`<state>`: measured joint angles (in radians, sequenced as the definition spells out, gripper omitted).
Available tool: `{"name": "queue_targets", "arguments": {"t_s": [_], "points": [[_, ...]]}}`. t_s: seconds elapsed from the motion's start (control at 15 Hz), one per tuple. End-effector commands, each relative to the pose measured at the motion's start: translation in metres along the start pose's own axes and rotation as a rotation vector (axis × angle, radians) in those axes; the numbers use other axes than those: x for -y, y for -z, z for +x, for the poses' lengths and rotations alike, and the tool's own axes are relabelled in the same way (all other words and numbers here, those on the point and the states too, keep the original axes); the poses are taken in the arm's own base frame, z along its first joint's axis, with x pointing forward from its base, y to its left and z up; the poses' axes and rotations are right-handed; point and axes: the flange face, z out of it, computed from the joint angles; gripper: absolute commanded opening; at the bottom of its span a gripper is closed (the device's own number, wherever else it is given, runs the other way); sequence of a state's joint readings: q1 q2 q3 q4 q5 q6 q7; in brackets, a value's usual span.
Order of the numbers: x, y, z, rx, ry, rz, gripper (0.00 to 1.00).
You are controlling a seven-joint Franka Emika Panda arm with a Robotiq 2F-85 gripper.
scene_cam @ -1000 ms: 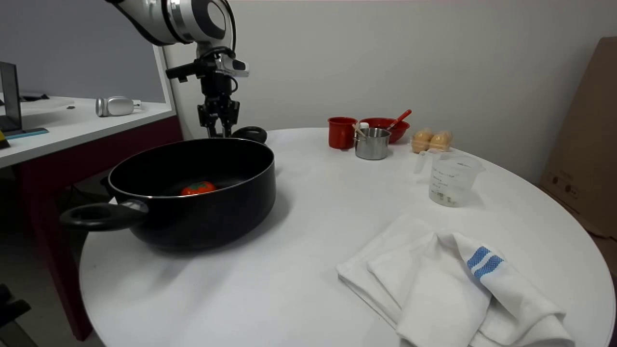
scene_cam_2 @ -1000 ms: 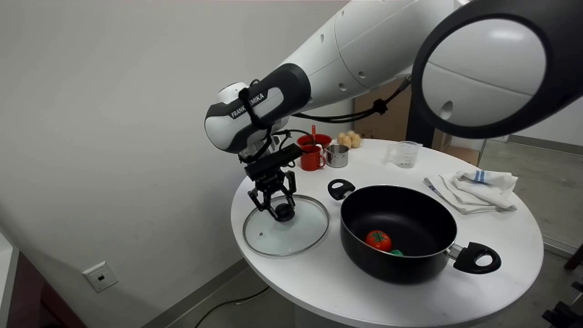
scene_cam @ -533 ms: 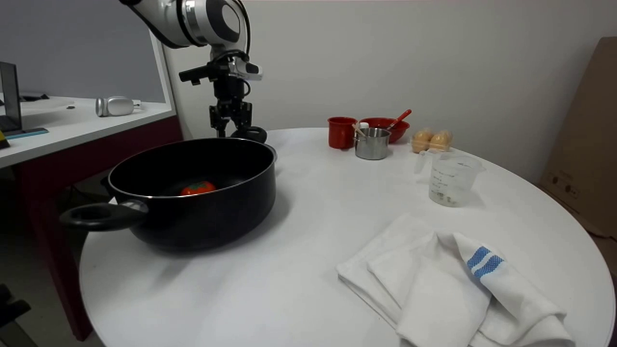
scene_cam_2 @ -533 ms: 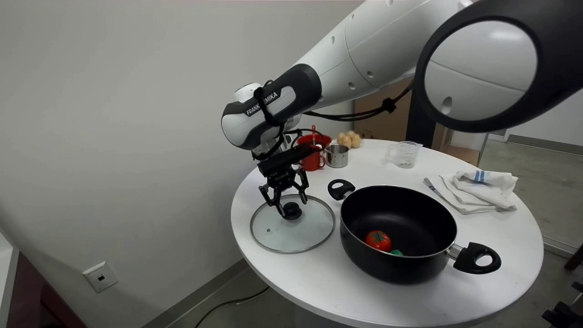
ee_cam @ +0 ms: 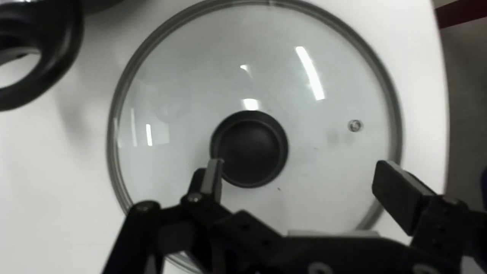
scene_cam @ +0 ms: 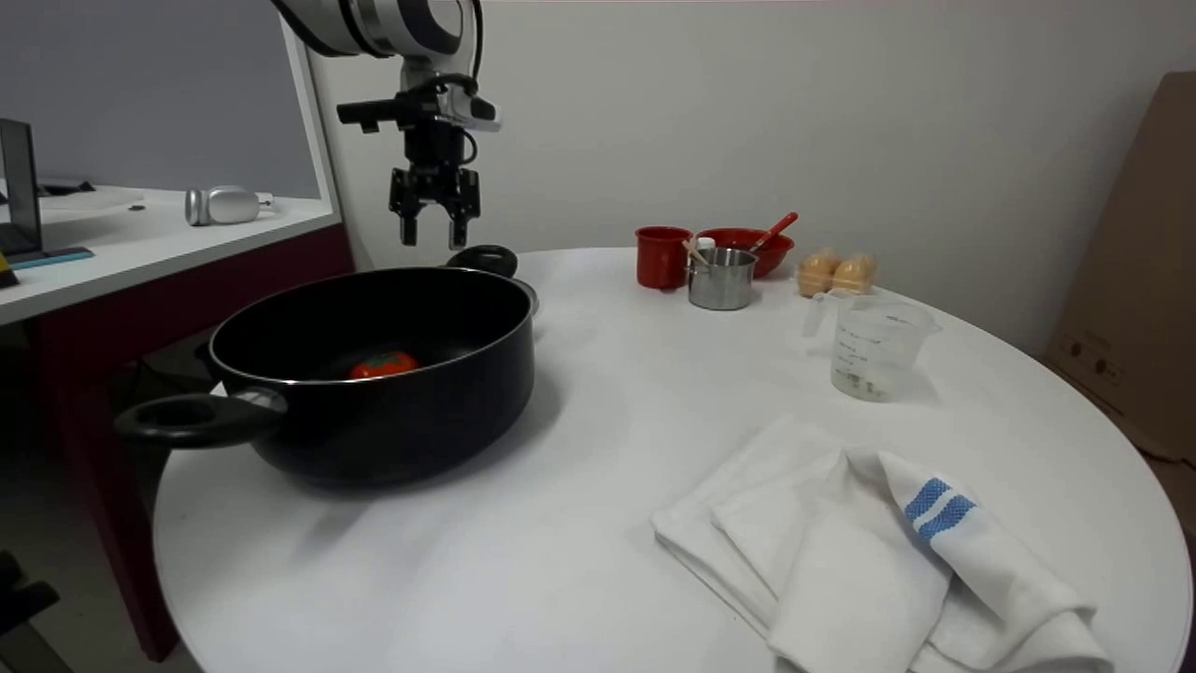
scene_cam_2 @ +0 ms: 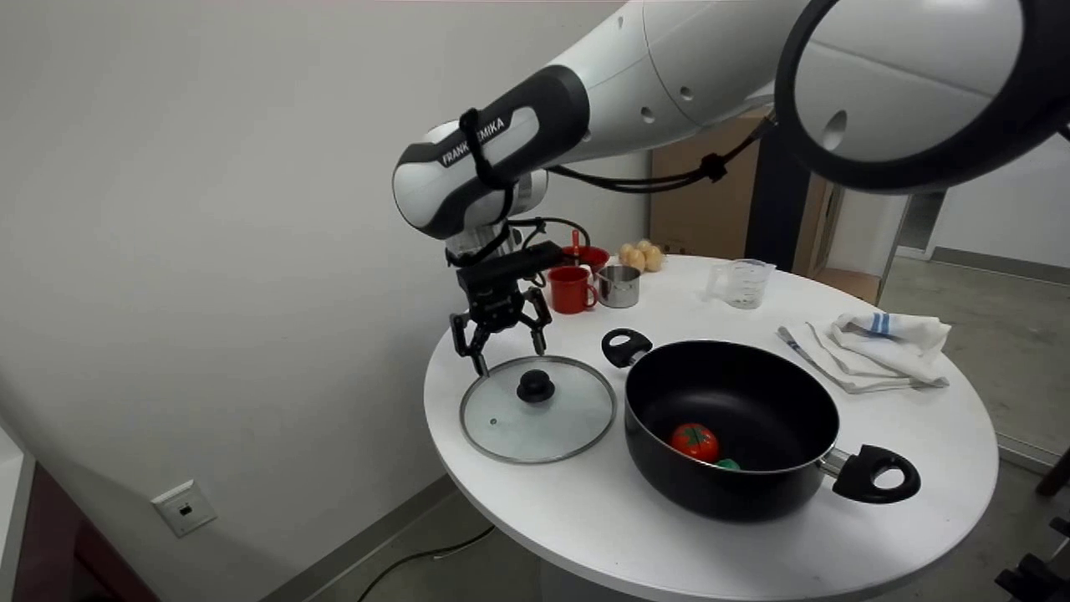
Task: Take the lid off the pot and put it on the table, take the toy tomato out of the pot and put it on the table, then use the towel to wipe the table
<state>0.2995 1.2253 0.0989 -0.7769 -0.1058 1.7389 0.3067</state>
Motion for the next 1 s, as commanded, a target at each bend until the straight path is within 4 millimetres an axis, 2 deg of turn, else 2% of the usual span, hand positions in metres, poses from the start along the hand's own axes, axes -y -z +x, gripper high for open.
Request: {"name": "queue_targets", "arguments": {"t_s": [0.0, 0.13, 0.33, 0.67, 0.93], "points": [[0.031, 0.073, -0.023, -0.053, 0.113, 0.094, 1.0], [0.046, 0.111, -0.042, -0.055, 0.169, 0.139, 1.0], [0.061, 0.14, -0.082, 0.011, 0.226, 0.154, 1.0], [0.069, 0.151, -0.131, 0.046, 0.233, 0.089, 1.0], [0.074, 0.148, -0.166, 0.041, 0.196, 0.072, 1.0]]}}
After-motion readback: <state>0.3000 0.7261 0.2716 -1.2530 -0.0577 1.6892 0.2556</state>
